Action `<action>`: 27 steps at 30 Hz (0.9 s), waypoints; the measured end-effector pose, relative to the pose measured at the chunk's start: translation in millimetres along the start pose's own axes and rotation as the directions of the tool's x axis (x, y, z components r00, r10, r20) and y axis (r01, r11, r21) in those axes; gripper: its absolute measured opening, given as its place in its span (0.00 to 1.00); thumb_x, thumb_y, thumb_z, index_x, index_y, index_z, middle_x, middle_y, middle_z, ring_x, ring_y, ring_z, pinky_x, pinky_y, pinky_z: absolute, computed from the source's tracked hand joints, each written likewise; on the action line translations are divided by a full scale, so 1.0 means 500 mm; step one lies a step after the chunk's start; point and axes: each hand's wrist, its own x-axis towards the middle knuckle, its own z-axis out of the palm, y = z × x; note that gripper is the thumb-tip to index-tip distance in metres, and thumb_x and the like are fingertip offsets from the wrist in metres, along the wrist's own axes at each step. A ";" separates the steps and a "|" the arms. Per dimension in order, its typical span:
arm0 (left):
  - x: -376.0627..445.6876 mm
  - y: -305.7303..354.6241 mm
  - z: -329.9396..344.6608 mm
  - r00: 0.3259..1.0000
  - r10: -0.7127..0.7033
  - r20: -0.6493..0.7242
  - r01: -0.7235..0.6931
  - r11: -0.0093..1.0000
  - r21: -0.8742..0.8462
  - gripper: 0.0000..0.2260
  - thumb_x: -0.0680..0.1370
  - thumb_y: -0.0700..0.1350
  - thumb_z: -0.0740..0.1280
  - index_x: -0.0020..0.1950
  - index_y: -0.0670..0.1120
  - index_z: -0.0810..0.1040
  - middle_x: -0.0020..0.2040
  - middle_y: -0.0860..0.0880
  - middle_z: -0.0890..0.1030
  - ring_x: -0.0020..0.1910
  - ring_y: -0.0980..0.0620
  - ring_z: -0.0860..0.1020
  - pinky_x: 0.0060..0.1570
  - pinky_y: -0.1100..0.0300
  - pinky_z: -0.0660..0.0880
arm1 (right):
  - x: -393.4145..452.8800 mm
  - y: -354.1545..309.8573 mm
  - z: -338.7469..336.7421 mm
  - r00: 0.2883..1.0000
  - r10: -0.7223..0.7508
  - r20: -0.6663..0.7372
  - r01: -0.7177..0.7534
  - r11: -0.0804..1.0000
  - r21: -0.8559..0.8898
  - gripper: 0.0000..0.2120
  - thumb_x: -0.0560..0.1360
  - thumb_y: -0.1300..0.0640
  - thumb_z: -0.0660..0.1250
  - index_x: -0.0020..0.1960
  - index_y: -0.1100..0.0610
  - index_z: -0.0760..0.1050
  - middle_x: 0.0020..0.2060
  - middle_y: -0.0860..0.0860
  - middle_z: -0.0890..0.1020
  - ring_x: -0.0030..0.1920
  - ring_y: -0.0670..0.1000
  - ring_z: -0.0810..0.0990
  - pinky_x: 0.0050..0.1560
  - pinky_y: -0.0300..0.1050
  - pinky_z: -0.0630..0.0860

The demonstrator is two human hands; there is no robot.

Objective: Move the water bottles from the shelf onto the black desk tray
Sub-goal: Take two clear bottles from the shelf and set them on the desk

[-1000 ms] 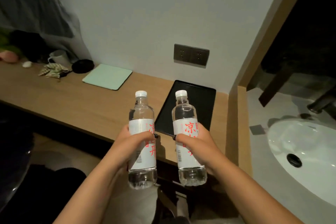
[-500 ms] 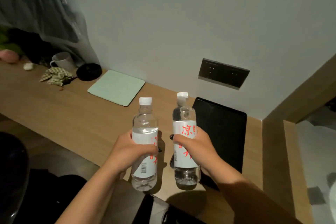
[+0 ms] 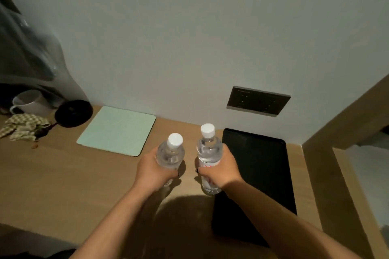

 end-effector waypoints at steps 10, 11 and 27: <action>0.152 -0.092 0.012 0.994 0.034 0.108 -0.032 0.999 -0.023 0.31 0.60 0.39 0.81 0.61 0.46 0.75 0.51 0.50 0.81 0.51 0.50 0.79 0.50 0.61 0.73 | 0.073 0.014 0.116 0.962 0.160 -0.223 -0.135 0.983 0.123 0.32 0.62 0.61 0.79 0.61 0.50 0.71 0.49 0.44 0.79 0.52 0.45 0.78 0.54 0.39 0.73; 0.160 -0.104 0.012 0.993 0.054 0.103 -0.056 0.998 0.014 0.31 0.61 0.41 0.81 0.61 0.46 0.75 0.50 0.50 0.81 0.50 0.50 0.79 0.49 0.62 0.73 | 0.069 0.018 0.122 0.959 0.166 -0.231 -0.140 0.982 0.126 0.30 0.63 0.61 0.78 0.60 0.49 0.71 0.47 0.43 0.78 0.49 0.42 0.77 0.50 0.36 0.73; 0.235 -0.114 0.022 0.976 0.080 0.203 -0.102 0.990 0.099 0.29 0.64 0.44 0.79 0.62 0.45 0.73 0.53 0.49 0.80 0.53 0.49 0.79 0.56 0.56 0.75 | 0.090 0.032 0.158 0.934 0.165 -0.316 -0.142 0.985 0.095 0.36 0.61 0.60 0.79 0.66 0.52 0.69 0.57 0.49 0.79 0.60 0.50 0.77 0.63 0.51 0.74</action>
